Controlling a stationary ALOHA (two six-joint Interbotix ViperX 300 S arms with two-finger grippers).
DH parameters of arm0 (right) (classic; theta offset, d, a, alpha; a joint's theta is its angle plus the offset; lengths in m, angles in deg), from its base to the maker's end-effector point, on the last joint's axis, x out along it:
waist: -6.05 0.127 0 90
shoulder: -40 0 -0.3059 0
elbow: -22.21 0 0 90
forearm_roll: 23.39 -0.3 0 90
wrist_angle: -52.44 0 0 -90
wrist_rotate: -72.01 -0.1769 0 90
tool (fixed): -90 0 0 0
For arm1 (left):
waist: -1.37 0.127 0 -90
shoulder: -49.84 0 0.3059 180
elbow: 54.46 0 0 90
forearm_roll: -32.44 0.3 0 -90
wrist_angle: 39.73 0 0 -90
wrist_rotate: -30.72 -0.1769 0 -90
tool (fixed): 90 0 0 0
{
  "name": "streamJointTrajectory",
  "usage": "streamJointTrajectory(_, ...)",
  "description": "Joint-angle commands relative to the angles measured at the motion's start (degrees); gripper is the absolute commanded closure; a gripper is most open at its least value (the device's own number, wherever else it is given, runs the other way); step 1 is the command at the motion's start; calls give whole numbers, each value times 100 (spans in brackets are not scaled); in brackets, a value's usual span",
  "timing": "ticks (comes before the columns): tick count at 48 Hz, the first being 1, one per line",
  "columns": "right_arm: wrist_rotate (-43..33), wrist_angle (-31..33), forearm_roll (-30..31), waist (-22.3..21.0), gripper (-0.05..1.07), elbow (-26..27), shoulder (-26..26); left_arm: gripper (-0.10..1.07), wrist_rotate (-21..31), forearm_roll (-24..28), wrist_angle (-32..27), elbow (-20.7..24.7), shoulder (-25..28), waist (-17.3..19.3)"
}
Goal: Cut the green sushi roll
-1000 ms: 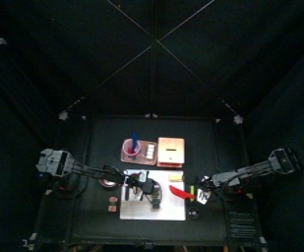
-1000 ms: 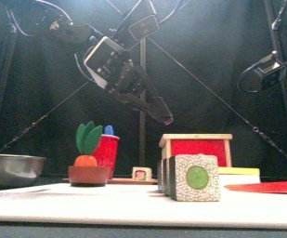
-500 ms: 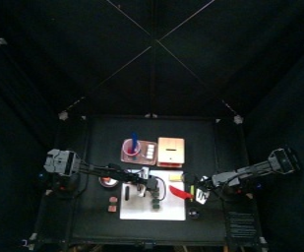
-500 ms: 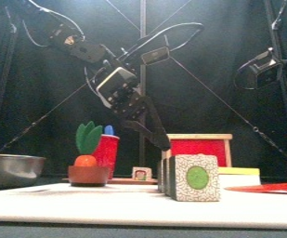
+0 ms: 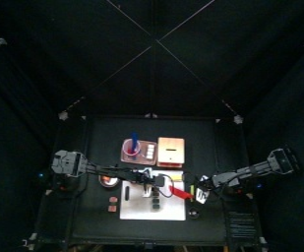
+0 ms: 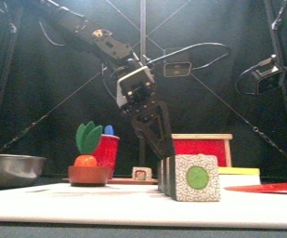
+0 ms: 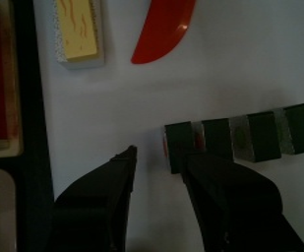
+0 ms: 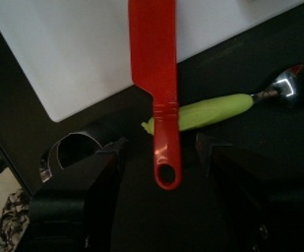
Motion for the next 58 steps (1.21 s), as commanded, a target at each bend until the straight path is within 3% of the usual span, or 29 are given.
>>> streamJointTrajectory(1,9,-35,0,-9,12,35,35,21,-9,18,0,141,-132,18)
streamJointTrajectory(10,0,-35,9,-9,12,70,35,22,44,18,79,44,-422,26)
streamJointTrajectory(16,9,-62,26,-9,12,132,79,22,35,18,554,-308,-791,18)
streamJointTrajectory(26,9,-246,149,0,12,246,167,22,18,35,2057,-1503,-1705,-26)
streamJointTrajectory(36,18,-1002,466,-35,12,413,176,22,35,-26,3524,-2786,-2549,-325)
streamJointTrajectory(47,18,-2030,879,-35,12,519,176,22,9,-396,3700,-3313,-2944,-536)
streamJointTrajectory(58,9,-2171,888,-62,12,396,185,22,-9,-378,3709,-3366,-2918,-527)
